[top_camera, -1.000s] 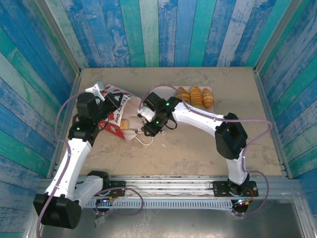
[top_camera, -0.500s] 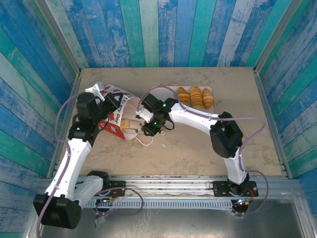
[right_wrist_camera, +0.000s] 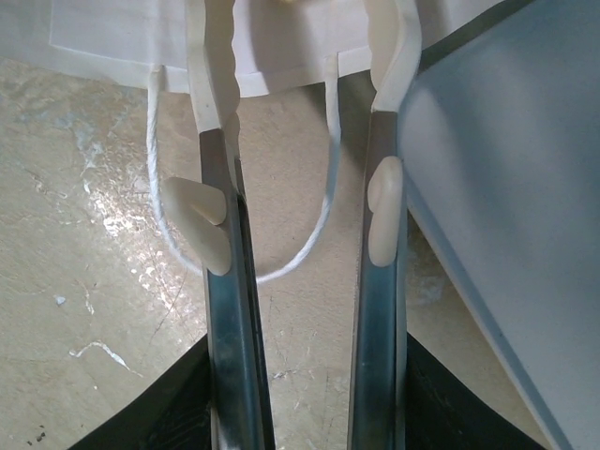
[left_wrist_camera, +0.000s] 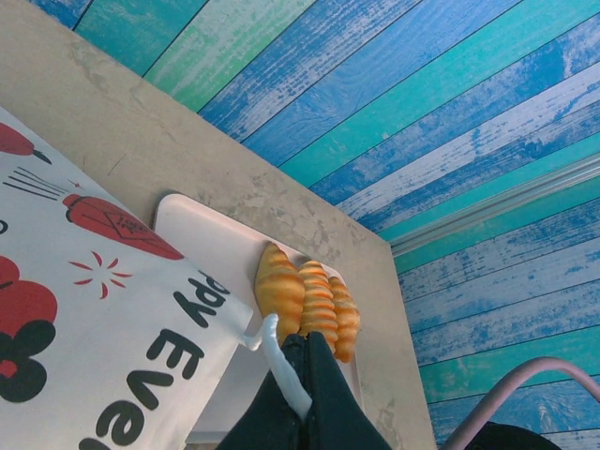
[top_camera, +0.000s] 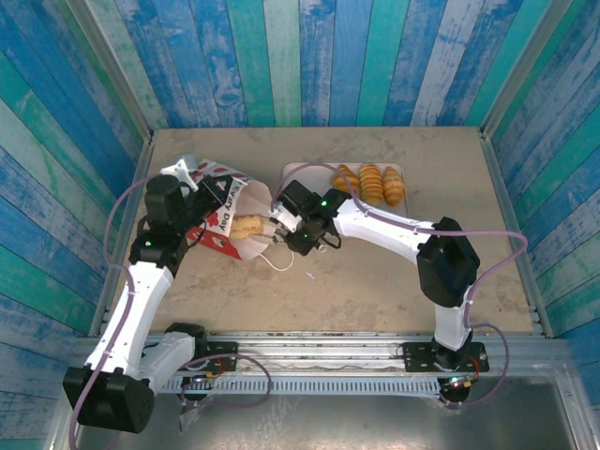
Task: Take the fake bread out of the paper bag
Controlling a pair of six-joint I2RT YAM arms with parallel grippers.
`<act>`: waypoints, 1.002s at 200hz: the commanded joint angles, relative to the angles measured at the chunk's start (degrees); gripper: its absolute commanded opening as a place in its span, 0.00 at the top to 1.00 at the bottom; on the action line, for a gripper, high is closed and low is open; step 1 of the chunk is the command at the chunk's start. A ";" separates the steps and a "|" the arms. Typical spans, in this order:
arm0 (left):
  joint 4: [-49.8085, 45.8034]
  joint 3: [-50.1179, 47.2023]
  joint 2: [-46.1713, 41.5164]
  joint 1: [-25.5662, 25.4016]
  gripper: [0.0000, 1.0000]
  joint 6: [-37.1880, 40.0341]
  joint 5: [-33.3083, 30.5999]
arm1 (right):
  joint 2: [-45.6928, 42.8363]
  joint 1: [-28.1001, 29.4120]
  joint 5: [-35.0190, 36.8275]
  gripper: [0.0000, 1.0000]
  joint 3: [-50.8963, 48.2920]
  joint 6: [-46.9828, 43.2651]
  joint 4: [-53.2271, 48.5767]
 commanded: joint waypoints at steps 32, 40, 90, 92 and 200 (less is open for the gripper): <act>0.42 0.00 -0.81 -0.09 1.00 0.11 -0.30 | -0.84 0.66 -4.92 0.50 0.12 -4.07 -1.46; 0.51 0.06 -0.72 -0.13 1.00 0.10 -0.23 | -1.05 0.68 -5.46 0.50 0.07 -4.74 -1.55; 0.68 0.10 -0.39 -0.14 1.00 0.09 0.12 | -0.49 0.64 -2.74 0.48 2.69 -5.86 -2.15; 0.66 0.12 -0.44 -0.14 1.00 0.09 0.12 | -0.41 0.64 -2.57 0.47 2.86 -5.91 -2.16; 1.12 -0.21 -0.28 -0.17 1.00 0.13 0.79 | 6.76 0.64 -1.24 0.45 11.55 -10.65 -5.87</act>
